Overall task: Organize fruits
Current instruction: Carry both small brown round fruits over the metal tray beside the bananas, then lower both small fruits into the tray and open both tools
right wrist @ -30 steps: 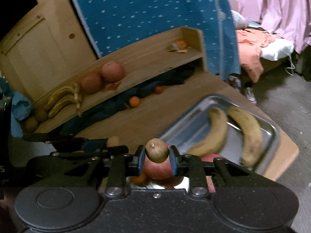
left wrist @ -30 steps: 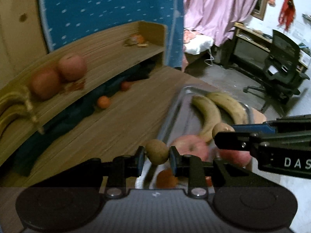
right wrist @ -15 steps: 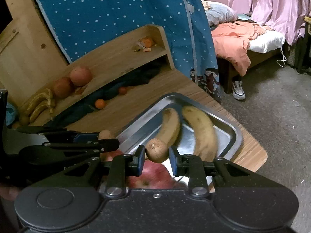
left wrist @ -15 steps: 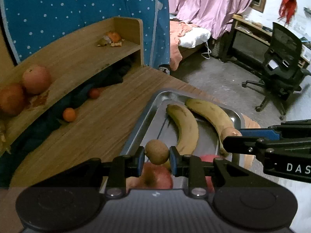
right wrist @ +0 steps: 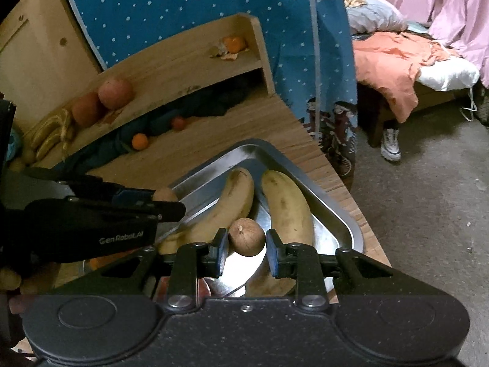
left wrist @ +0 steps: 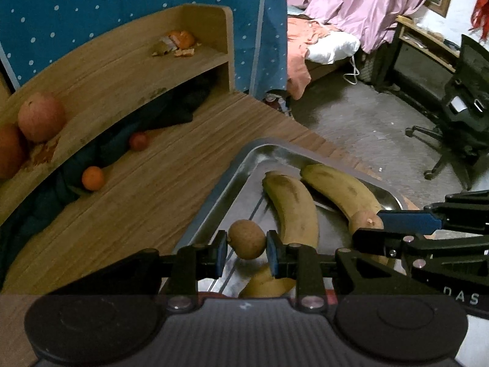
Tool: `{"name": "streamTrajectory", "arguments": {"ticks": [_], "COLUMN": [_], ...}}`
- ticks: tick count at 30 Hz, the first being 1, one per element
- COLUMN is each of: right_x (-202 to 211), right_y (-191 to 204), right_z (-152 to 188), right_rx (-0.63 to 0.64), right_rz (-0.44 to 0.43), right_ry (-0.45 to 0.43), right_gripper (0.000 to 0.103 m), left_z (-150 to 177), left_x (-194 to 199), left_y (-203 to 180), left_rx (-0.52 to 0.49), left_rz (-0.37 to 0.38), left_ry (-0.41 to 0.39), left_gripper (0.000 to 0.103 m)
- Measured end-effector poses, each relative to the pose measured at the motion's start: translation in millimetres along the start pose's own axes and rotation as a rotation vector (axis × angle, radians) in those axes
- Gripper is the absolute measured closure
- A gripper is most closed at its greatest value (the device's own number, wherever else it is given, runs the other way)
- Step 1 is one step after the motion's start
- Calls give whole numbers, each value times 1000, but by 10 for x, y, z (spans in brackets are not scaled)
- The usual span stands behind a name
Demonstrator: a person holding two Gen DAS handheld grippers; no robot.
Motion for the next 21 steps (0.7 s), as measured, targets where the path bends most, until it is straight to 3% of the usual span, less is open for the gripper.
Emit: {"name": "streamTrajectory", "arguments": {"ticks": [10, 21], "right_x": [-143, -214], "right_y": [2, 39], "right_z": [-68, -49], "right_rx": [22, 23], "right_rz": [-42, -39], "right_ry": [38, 65], "right_gripper": [74, 74], "left_z": [-37, -26], "left_x": [-117, -124], "left_y": [33, 31], "left_rx": [25, 6], "left_rz": [-42, -33], "left_ry": [46, 55], "left_gripper": [73, 73]}}
Point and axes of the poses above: each gripper's, at about its wrist camera, not at the fingertips, and x roughly against the way its jaws point, y to its left, z to its underside, the point moved 3 cm from there along -x, roughly the way its jaws point, and after that the axes turned 9 degrees about y, right-handed, at the moved point
